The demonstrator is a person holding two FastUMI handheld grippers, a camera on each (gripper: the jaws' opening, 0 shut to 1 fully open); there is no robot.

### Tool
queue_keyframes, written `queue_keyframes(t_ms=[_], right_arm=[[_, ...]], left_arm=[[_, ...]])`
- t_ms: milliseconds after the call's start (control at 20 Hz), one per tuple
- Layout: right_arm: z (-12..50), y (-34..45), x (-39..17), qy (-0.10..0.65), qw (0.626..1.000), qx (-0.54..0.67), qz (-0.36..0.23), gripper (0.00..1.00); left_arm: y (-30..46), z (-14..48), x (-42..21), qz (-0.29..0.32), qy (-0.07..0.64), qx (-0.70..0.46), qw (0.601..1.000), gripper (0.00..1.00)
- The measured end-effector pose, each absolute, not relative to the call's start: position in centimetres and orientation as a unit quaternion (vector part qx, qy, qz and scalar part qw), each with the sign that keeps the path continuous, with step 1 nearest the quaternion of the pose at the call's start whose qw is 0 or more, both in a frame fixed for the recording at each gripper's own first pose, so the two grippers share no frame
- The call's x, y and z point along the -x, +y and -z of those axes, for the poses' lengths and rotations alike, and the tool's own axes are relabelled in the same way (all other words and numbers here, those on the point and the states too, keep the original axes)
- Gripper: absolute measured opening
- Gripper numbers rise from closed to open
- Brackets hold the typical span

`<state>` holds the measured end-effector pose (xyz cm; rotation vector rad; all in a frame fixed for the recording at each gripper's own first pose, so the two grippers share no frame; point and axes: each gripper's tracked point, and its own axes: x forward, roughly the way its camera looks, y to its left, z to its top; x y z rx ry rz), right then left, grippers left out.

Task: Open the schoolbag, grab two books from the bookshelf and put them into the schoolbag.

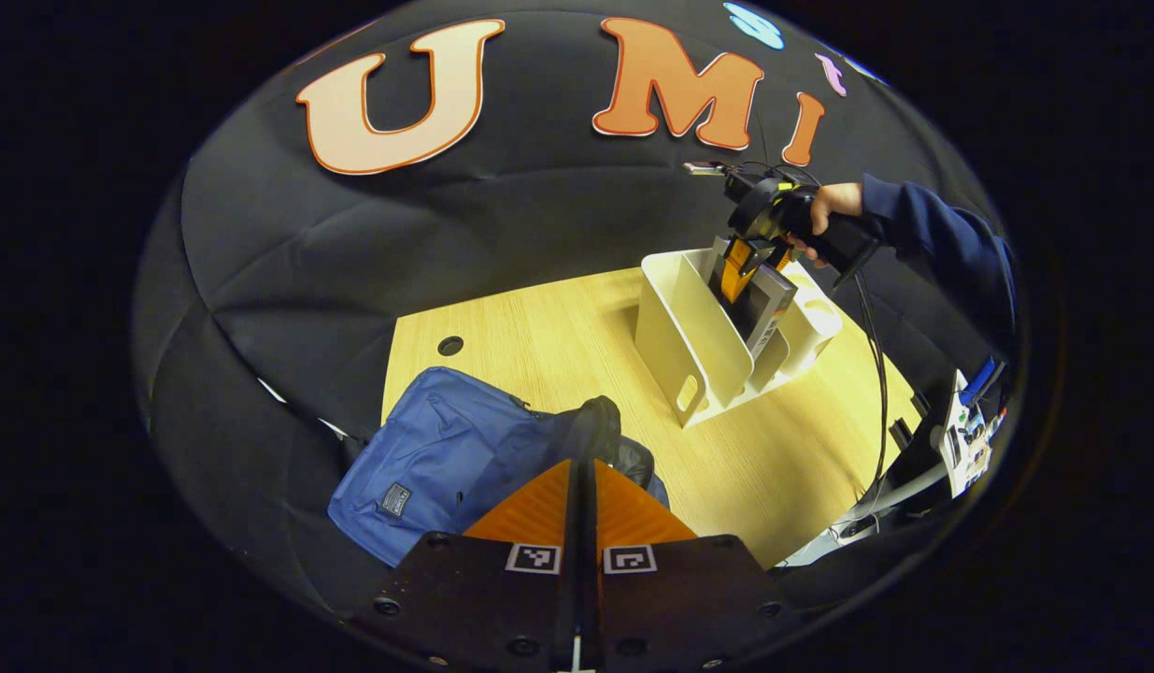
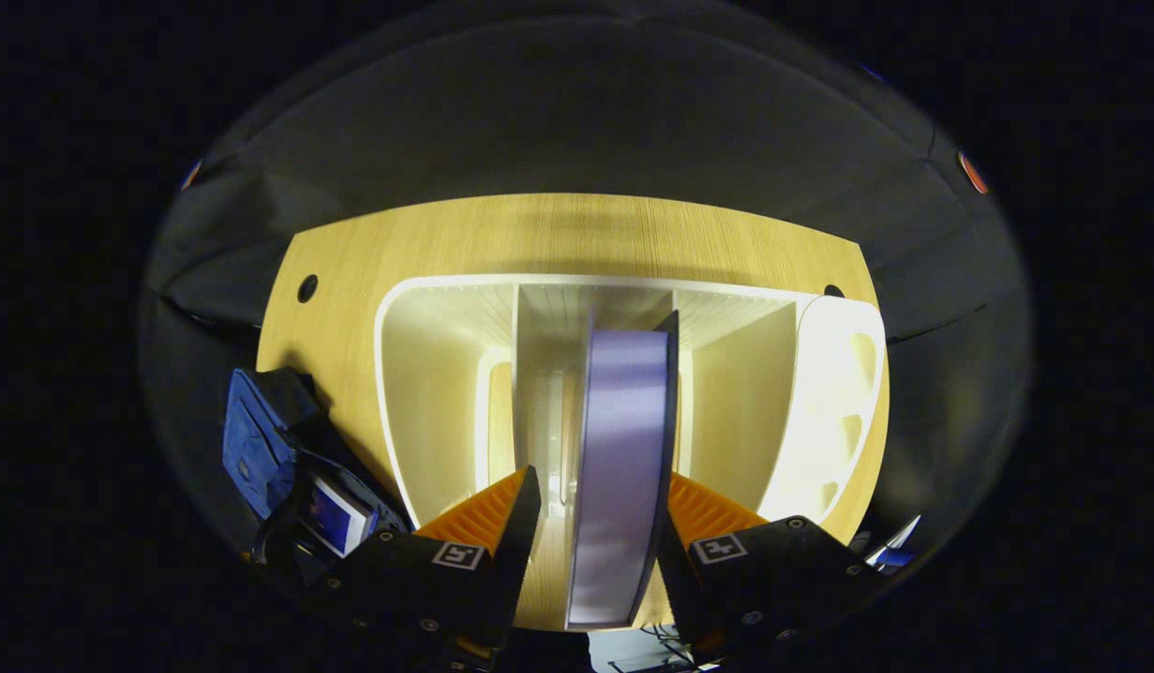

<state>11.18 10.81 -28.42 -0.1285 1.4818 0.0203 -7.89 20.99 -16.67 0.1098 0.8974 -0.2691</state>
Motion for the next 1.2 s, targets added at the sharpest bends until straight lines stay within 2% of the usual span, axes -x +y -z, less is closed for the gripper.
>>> queue_keyframes(t_ms=[200,250,300,400,750,850,1200], right_arm=[[29.7,11.0,-11.0,0.685,0.724,0.077,-0.01,0.54],[29.9,11.4,-10.9,0.685,0.724,0.072,-0.013,0.58],[29.8,11.3,-11.0,0.683,0.726,0.075,-0.01,0.48],[29.2,11.3,-10.9,0.679,0.73,0.077,-0.015,0.42],[23.1,9.7,-9.1,0.651,0.756,0.043,-0.045,0.41],[21.2,8.6,-7.7,0.637,0.767,0.053,-0.059,0.41],[12.8,8.4,-3.2,0.593,0.796,-0.022,-0.116,0.41]], left_arm=[[20.8,16.9,8.0,0.133,0.434,-0.049,0.889,0.02],[20.9,16.9,8.0,0.134,0.434,-0.049,0.89,0.02],[20.9,17.0,8.1,0.135,0.436,-0.047,0.888,0.03],[20.7,17.1,8.0,0.136,0.437,-0.046,0.888,0.03],[20.3,17.7,8.3,0.141,0.439,-0.047,0.886,0.03],[20.0,17.7,8.5,0.142,0.437,-0.044,0.887,0.03],[20.1,17.5,9.0,0.138,0.438,-0.051,0.887,0.03]])
